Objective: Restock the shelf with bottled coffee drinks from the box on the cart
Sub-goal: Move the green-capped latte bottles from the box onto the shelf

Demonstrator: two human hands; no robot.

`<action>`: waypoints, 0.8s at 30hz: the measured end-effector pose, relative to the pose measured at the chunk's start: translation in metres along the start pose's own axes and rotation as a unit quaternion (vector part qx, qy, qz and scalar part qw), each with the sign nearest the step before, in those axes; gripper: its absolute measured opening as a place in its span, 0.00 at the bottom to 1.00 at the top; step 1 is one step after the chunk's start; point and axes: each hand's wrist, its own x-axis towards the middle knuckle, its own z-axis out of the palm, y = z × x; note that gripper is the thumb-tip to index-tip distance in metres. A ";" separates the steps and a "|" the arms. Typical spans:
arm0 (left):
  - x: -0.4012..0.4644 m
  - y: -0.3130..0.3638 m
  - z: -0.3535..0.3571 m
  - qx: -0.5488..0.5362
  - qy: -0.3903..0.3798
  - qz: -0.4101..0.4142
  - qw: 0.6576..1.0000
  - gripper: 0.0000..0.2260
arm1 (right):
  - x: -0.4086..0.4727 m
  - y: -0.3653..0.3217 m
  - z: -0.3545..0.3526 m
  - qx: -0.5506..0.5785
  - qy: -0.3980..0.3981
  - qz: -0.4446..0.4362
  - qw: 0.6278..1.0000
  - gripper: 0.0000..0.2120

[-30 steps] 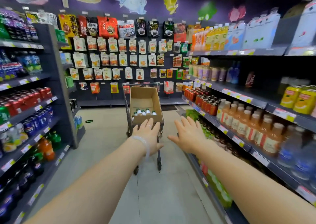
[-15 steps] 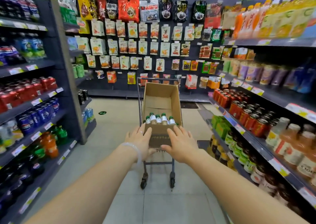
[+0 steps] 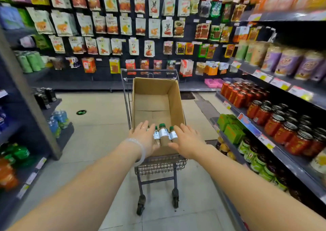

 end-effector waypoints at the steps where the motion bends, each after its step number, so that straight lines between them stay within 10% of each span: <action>1: 0.017 -0.003 0.006 -0.003 -0.009 0.001 1.000 0.35 | 0.015 0.005 0.005 0.001 -0.011 0.006 1.000 0.34; 24: 0.279 -0.065 0.144 -0.225 -0.152 -0.228 0.935 0.39 | 0.307 0.085 0.162 0.154 -0.246 0.048 0.956 0.43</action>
